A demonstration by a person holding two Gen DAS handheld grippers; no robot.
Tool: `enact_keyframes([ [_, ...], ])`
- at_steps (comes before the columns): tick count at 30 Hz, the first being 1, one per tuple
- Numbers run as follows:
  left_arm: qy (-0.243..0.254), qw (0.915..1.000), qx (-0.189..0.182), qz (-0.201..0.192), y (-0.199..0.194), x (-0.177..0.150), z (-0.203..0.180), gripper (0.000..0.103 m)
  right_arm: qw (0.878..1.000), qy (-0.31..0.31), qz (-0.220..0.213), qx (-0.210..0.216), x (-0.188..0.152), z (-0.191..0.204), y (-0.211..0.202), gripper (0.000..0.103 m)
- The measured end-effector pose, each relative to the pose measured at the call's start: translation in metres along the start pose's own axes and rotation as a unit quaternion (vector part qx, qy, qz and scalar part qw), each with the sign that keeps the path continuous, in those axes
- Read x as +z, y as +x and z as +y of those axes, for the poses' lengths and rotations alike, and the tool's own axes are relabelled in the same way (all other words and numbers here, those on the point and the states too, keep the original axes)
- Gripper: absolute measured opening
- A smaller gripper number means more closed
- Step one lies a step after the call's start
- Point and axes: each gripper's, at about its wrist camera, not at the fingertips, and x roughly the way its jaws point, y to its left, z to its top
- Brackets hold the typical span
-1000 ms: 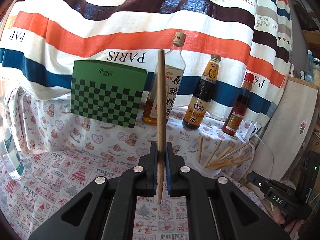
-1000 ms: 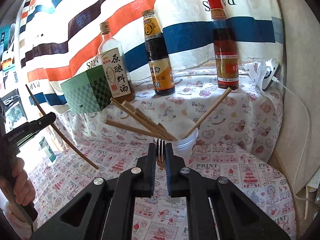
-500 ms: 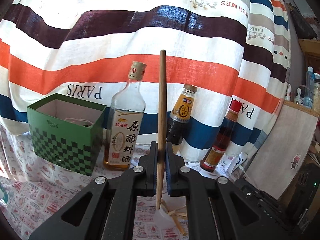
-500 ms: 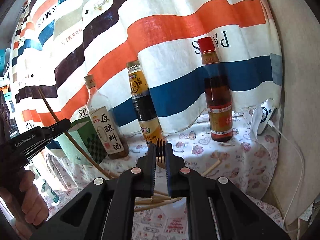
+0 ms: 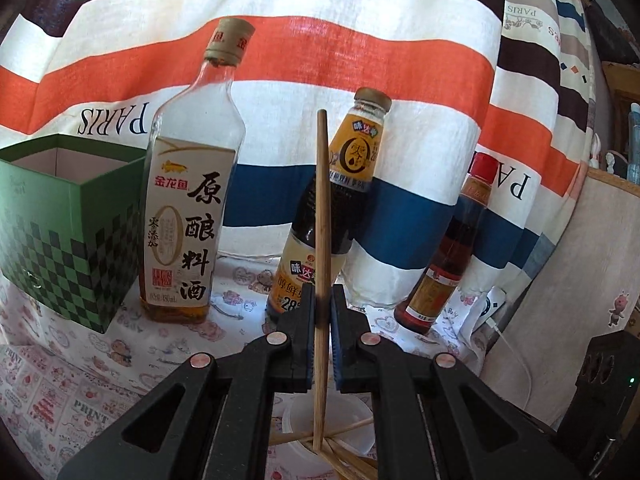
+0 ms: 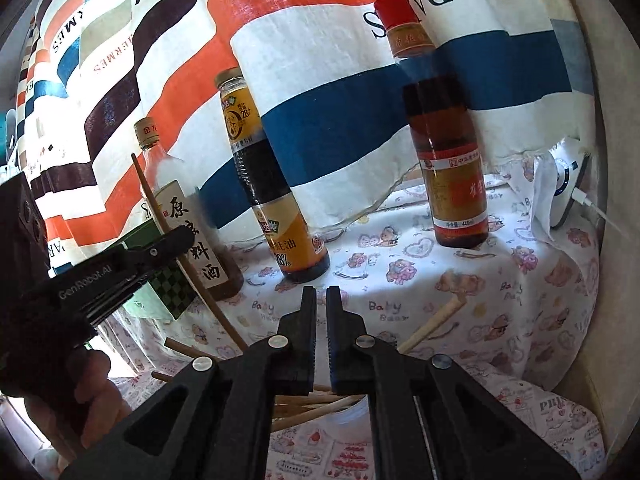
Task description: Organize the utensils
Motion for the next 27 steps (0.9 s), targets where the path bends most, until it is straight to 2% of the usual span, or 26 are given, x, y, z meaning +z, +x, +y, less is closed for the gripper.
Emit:
enact_keyframes([
  [5,0.003,1.0,0.0,0.004,0.011,-0.007,0.004,0.006,1.0,0.002,0.015,-0.003,0.005,-0.004,0.0,0.006],
  [9,0.025,0.9995,0.0,0.021,0.016,-0.02,0.001,0.006,1.0,-0.002,0.027,-0.009,0.012,-0.003,-0.009,0.006],
  [13,0.049,0.9982,-0.008,0.032,0.011,-0.032,-0.002,0.006,1.0,-0.002,0.017,-0.003,0.018,0.001,-0.023,0.006],
  [16,0.067,0.9975,-0.01,0.019,-0.005,-0.031,-0.005,0.021,1.0,-0.006,0.012,0.001,0.022,0.007,-0.036,0.006],
  [18,0.078,0.9969,-0.004,0.004,-0.022,-0.025,-0.006,0.045,1.0,-0.013,0.003,-0.004,0.024,0.012,-0.048,0.006],
  [21,0.092,0.9955,0.007,-0.022,-0.054,-0.015,-0.005,0.059,0.999,-0.029,-0.009,-0.024,0.026,0.021,-0.068,0.007],
  [22,0.098,0.9948,0.011,-0.027,-0.065,-0.012,-0.004,0.062,0.999,-0.031,-0.013,-0.026,0.025,0.024,-0.075,0.011],
  [25,0.11,0.9926,0.03,-0.042,-0.098,-0.009,0.003,0.077,0.999,-0.02,-0.014,-0.022,0.02,0.023,-0.093,0.03],
  [27,0.112,0.9914,0.048,-0.048,-0.117,-0.013,0.011,0.087,1.0,-0.016,-0.003,-0.023,0.013,0.021,-0.1,0.03],
])
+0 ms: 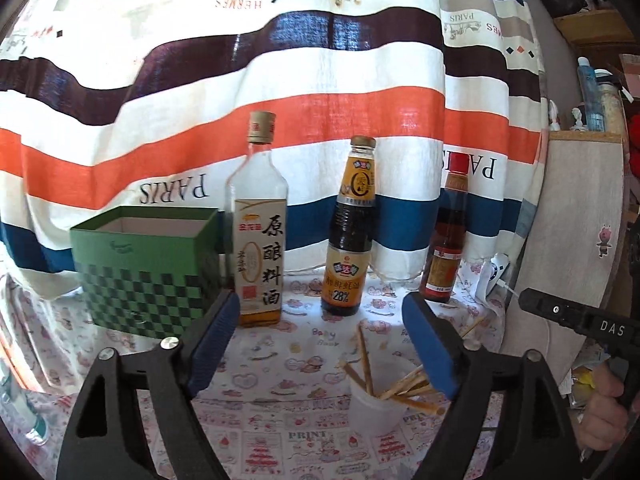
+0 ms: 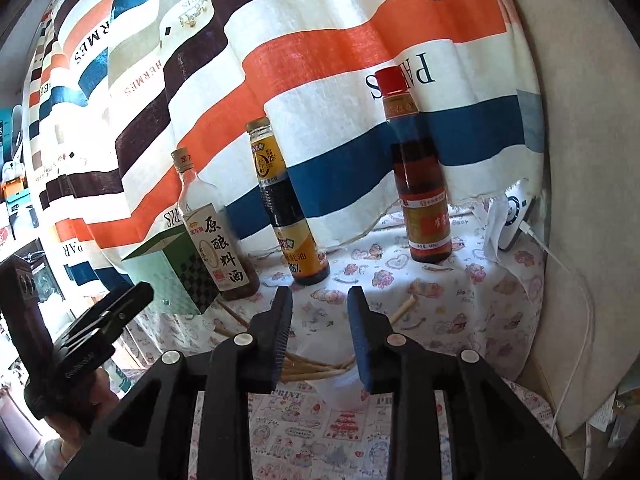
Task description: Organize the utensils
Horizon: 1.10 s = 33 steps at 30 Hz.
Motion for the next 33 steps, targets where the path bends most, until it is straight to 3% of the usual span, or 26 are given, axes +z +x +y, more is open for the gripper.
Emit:
enact_keyframes([
  [3,-0.007,0.9999,0.009,-0.003,-0.024,-0.017,0.016,0.096,1.0,-0.004,0.014,-0.016,-0.021,-0.008,-0.007,0.034],
  [5,-0.019,0.9997,0.015,-0.003,-0.035,-0.035,0.028,0.099,0.999,-0.003,0.025,-0.028,-0.039,-0.017,-0.006,0.044],
  [8,-0.035,0.9989,0.031,0.005,-0.039,-0.07,0.045,0.101,0.997,0.02,0.051,-0.05,-0.066,-0.037,0.005,0.045],
  [10,-0.037,0.998,0.042,0.029,-0.029,-0.09,0.051,0.101,0.993,0.041,0.091,-0.059,-0.082,-0.051,0.023,0.046],
  [12,-0.031,0.9961,0.051,0.064,-0.016,-0.101,0.054,0.101,0.986,0.04,0.136,-0.09,-0.094,-0.063,0.045,0.045],
  [14,-0.03,0.9955,0.057,0.069,-0.01,-0.107,0.057,0.101,0.972,0.026,0.185,-0.143,-0.104,-0.075,0.064,0.045],
  [17,-0.05,0.9926,0.058,0.094,-0.003,-0.115,0.063,0.101,0.959,0.052,0.23,-0.158,-0.116,-0.098,0.076,0.045],
  [21,-0.064,0.9889,0.062,0.119,0.005,-0.125,0.067,0.101,0.947,0.063,0.255,-0.182,-0.122,-0.117,0.084,0.045],
  [27,-0.033,0.9889,0.083,0.119,0.009,-0.129,0.061,0.101,0.937,0.037,0.277,-0.209,-0.135,-0.124,0.1,0.045],
  [33,-0.025,0.9909,0.074,0.11,0.006,-0.128,0.055,0.101,0.934,0.039,0.293,-0.202,-0.14,-0.127,0.109,0.045],
])
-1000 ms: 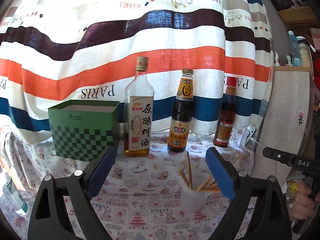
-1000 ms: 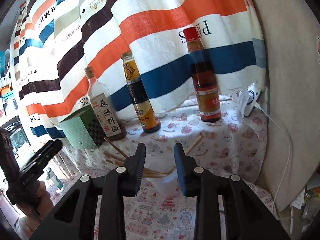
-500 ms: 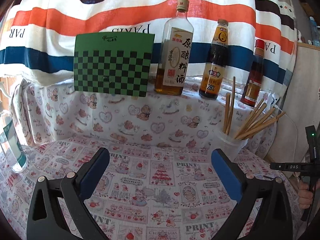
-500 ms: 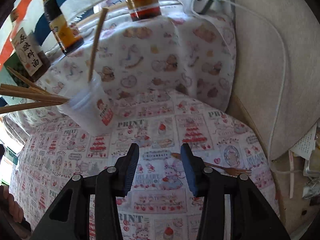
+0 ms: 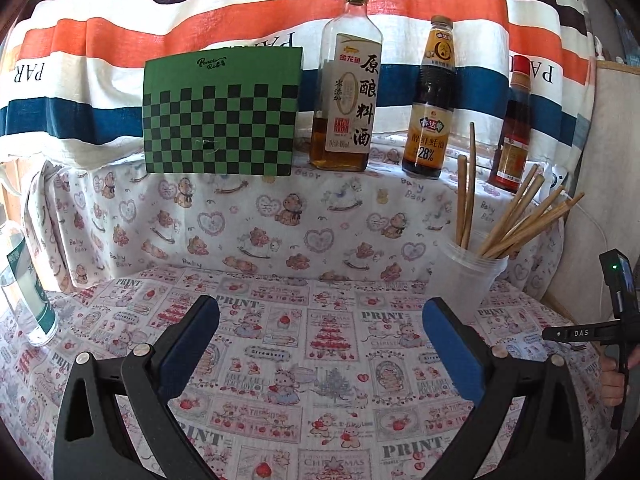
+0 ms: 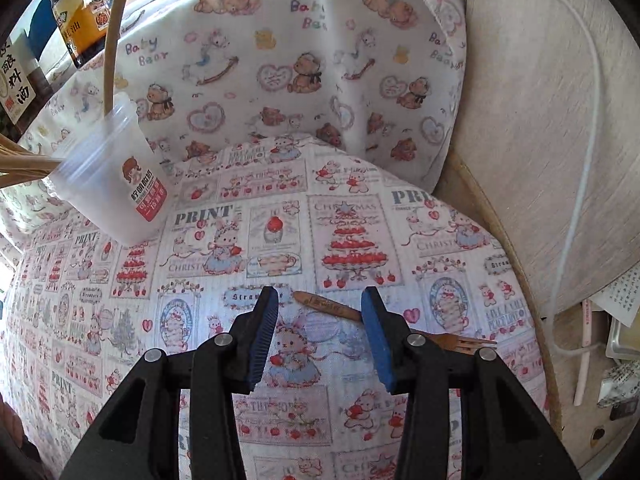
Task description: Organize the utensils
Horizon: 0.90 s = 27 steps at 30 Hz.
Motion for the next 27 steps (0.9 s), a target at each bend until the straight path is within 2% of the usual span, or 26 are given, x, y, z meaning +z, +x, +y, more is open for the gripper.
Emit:
enact_keyframes([
  [3,0.005,0.9999,0.009,-0.007,-0.001,-0.001,-0.003,0.101,1.0,-0.009,0.001,-0.009,0.0,0.004,0.003,0.045],
  [6,0.003,0.9998,0.017,-0.01,-0.001,-0.003,-0.005,0.101,0.999,-0.025,-0.004,-0.029,-0.003,0.012,0.004,0.039],
  [9,0.006,0.9997,0.019,-0.011,-0.001,-0.003,-0.005,0.101,0.998,-0.038,-0.008,-0.039,-0.004,0.018,0.005,0.024],
  [11,0.006,0.9997,0.018,-0.013,-0.002,-0.003,-0.005,0.101,0.999,-0.039,-0.003,-0.023,-0.004,0.019,0.004,0.01],
  [12,0.006,0.9997,0.019,-0.015,-0.003,-0.002,-0.004,0.101,0.999,-0.038,0.001,-0.01,-0.004,0.02,0.005,0.007],
  [16,0.004,0.9996,0.019,-0.018,-0.005,-0.002,-0.004,0.101,0.999,-0.044,0.001,0.005,-0.005,0.021,0.001,0.004],
  [18,0.004,0.9996,0.019,-0.02,-0.006,-0.001,-0.003,0.101,0.999,-0.046,-0.021,0.011,-0.005,0.02,-0.011,0.004],
  [19,0.003,0.9996,0.018,-0.021,-0.006,-0.001,-0.003,0.101,0.998,-0.045,-0.037,0.0,-0.005,0.021,-0.017,0.004],
  [21,0.002,0.9996,0.018,-0.022,-0.007,0.0,-0.002,0.101,0.996,-0.05,-0.053,-0.05,-0.005,0.019,-0.026,0.014],
  [22,0.001,0.9996,0.018,-0.022,-0.007,0.0,-0.002,0.101,0.995,-0.052,-0.055,-0.072,-0.004,0.017,-0.026,0.033],
  [23,0.001,0.9996,0.018,-0.022,-0.006,0.0,-0.002,0.101,0.994,-0.046,-0.057,-0.077,-0.003,0.013,-0.027,0.051],
  [24,0.0,0.9996,0.019,-0.021,-0.006,0.0,-0.001,0.101,0.995,-0.036,-0.055,-0.07,0.0,0.007,-0.025,0.055],
  [27,-0.001,0.9997,0.019,-0.015,-0.005,-0.001,-0.001,0.101,0.999,-0.025,-0.012,-0.039,0.003,-0.003,-0.012,0.056],
])
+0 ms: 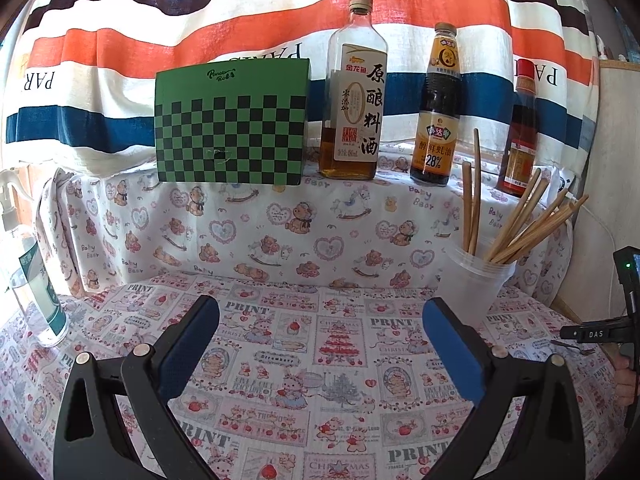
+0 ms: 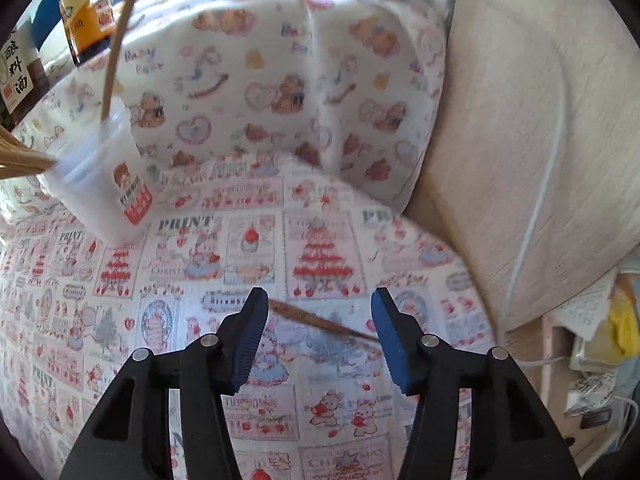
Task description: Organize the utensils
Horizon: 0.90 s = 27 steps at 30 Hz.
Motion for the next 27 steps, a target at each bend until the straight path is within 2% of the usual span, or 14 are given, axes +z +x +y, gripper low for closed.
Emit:
enact_keyframes([
  [3,0.0,1.0,0.0,0.001,0.001,0.0,0.0,0.101,1.0,0.002,0.026,-0.011,-0.001,-0.005,0.016,0.056],
  [8,0.003,1.0,0.001,-0.001,0.0,0.001,-0.001,0.101,0.999,0.031,0.033,0.014,-0.003,-0.01,0.017,0.055],
  [9,0.003,1.0,0.001,-0.001,0.0,0.0,-0.001,0.101,0.998,0.041,0.038,0.027,-0.003,-0.012,0.017,0.053],
  [11,0.003,1.0,0.001,-0.001,0.0,0.0,-0.001,0.101,0.996,0.055,0.045,0.06,-0.003,-0.016,0.019,0.034],
  [12,0.003,1.0,0.002,-0.001,0.0,0.0,-0.001,0.101,0.994,0.058,0.05,0.077,-0.003,-0.017,0.017,0.029],
  [14,0.002,1.0,0.003,0.0,0.0,0.0,-0.001,0.101,0.994,0.052,0.049,0.078,-0.005,-0.014,0.014,0.018],
  [16,0.001,1.0,0.005,0.0,0.0,0.0,0.0,0.101,0.996,0.042,0.044,0.065,-0.006,-0.008,0.012,0.017],
  [19,0.0,1.0,0.006,0.002,0.001,0.001,0.001,0.101,0.997,0.041,0.038,0.056,-0.006,-0.006,0.013,0.008],
  [22,0.0,1.0,0.006,0.001,0.001,0.001,0.001,0.101,0.991,0.052,0.046,0.11,-0.01,-0.003,0.007,0.005],
  [27,0.001,1.0,0.006,-0.001,0.0,0.001,0.001,0.101,0.99,0.039,0.035,0.134,-0.016,0.013,0.003,0.004],
])
